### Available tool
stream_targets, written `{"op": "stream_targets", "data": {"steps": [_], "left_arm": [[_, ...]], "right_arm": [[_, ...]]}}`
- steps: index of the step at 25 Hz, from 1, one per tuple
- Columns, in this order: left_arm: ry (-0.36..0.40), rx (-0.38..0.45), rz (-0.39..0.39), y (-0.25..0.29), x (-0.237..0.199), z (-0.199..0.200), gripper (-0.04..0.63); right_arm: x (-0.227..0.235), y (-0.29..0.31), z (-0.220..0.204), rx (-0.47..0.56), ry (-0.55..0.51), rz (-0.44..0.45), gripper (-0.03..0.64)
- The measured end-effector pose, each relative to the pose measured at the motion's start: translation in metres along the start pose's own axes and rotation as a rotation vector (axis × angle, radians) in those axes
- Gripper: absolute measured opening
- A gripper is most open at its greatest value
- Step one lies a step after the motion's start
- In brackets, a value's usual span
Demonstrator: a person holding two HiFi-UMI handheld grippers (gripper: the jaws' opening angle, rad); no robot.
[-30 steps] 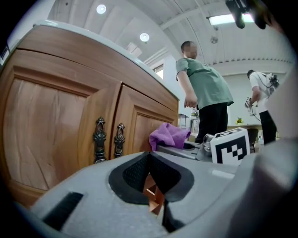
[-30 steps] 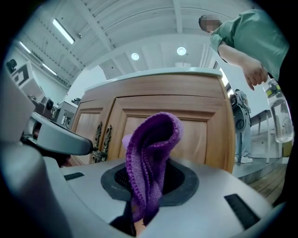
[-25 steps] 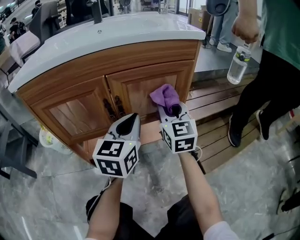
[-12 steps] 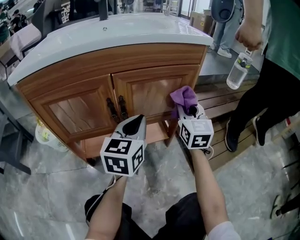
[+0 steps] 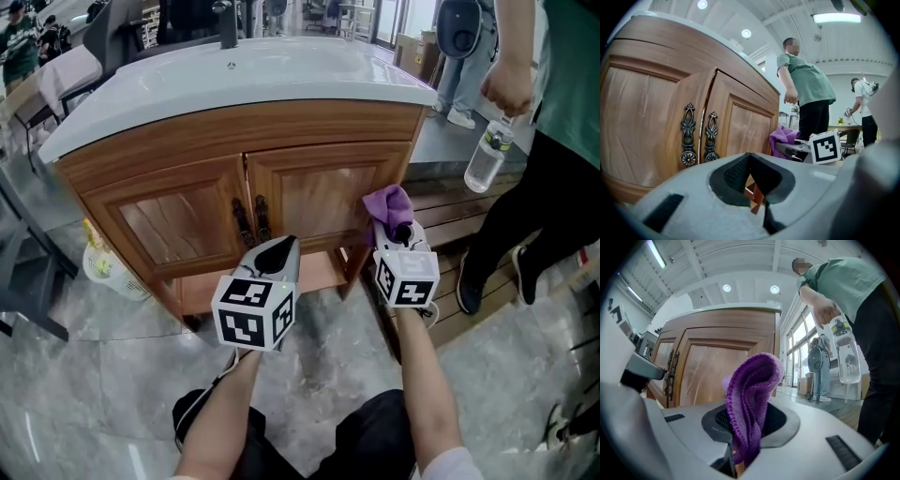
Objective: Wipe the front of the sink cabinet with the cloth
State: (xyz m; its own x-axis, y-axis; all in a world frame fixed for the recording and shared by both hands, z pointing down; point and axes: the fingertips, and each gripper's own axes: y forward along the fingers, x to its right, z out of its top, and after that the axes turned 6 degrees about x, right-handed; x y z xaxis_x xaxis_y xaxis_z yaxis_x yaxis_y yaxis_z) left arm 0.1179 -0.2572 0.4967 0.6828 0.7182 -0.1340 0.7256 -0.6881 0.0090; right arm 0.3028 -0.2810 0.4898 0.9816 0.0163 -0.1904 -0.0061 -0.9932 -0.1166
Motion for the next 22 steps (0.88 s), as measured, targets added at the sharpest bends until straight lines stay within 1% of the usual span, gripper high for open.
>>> {"op": "stream_targets", "data": {"steps": [2, 5, 8, 11, 16, 20, 22], "left_arm": [[0.006, 0.001, 0.006, 0.000, -0.001, 0.001, 0.006], [-0.011, 0.004, 0.015, -0.003, -0.002, -0.001, 0.006], [-0.012, -0.003, 0.036, -0.009, -0.009, -0.005, 0.006], [-0.011, 0.006, 0.061, -0.016, -0.016, 0.000, 0.006], [0.033, 0.023, 0.105, -0.037, -0.034, 0.015, 0.006], [0.023, 0.029, 0.152, -0.057, -0.054, 0.020, 0.006], [0.029, 0.030, 0.174, -0.067, -0.064, 0.024, 0.005]], "right_arm": [[-0.010, -0.004, 0.009, 0.017, -0.008, 0.030, 0.078], [-0.032, -0.013, 0.020, 0.039, -0.004, 0.086, 0.078], [-0.065, -0.020, 0.027, 0.061, 0.028, 0.151, 0.078], [-0.099, -0.021, 0.040, 0.084, 0.036, 0.222, 0.078], [-0.165, -0.021, 0.060, 0.101, 0.054, 0.367, 0.078], [-0.208, -0.021, 0.066, 0.120, 0.060, 0.446, 0.078], [-0.227, -0.020, 0.071, 0.132, 0.075, 0.481, 0.078]]}}
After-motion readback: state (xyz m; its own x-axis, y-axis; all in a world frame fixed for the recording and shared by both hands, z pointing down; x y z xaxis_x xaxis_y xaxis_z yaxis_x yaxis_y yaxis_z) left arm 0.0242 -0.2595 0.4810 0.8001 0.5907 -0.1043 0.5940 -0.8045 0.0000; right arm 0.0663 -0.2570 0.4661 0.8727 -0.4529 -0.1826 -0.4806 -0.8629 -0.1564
